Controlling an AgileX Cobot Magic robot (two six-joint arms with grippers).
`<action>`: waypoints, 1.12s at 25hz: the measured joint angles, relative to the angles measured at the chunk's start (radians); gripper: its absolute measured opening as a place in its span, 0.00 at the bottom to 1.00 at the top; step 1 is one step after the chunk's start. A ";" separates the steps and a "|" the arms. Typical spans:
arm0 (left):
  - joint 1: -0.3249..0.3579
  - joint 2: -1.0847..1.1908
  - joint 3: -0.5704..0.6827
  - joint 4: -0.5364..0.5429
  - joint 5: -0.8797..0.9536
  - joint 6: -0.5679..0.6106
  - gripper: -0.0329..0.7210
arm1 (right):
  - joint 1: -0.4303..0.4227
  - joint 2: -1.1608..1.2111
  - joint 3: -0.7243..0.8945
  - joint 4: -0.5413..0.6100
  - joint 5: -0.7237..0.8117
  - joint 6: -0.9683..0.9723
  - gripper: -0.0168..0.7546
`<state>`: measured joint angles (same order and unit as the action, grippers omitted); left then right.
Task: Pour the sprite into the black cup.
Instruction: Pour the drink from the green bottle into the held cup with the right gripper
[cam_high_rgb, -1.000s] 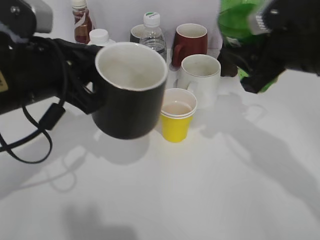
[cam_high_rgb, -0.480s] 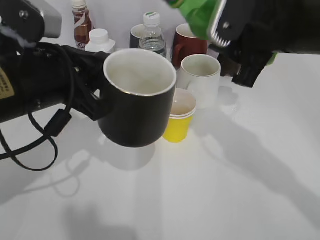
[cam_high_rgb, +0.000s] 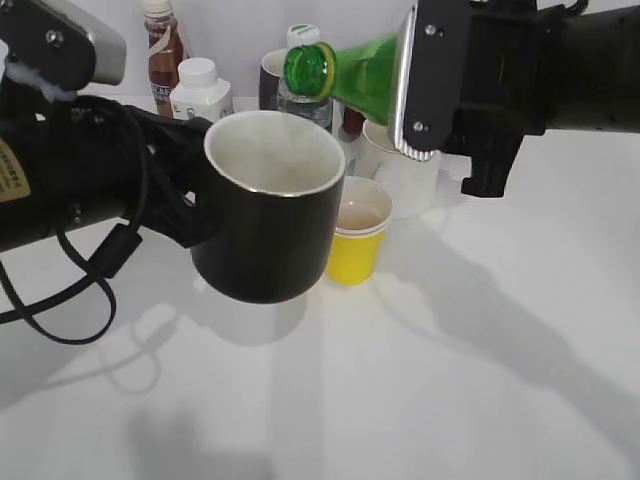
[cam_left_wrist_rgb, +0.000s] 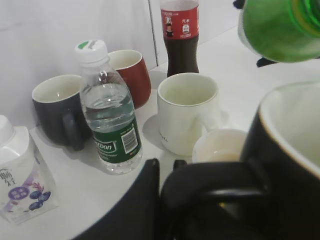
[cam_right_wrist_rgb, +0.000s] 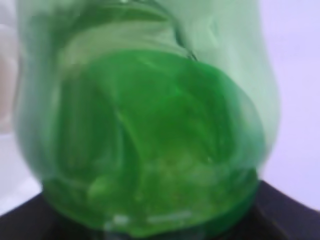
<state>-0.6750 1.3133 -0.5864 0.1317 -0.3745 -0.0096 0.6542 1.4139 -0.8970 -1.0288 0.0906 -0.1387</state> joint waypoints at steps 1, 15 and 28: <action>0.000 0.000 0.000 -0.005 0.002 0.000 0.11 | 0.000 0.000 0.000 -0.016 0.001 0.000 0.58; 0.000 0.000 0.000 -0.012 0.011 0.000 0.11 | 0.000 0.000 -0.002 -0.228 0.030 -0.003 0.58; 0.000 0.011 0.000 -0.012 0.015 0.000 0.11 | 0.000 0.000 -0.003 -0.279 0.040 -0.003 0.58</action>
<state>-0.6750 1.3246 -0.5864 0.1200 -0.3596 -0.0096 0.6542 1.4139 -0.9000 -1.3083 0.1310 -0.1419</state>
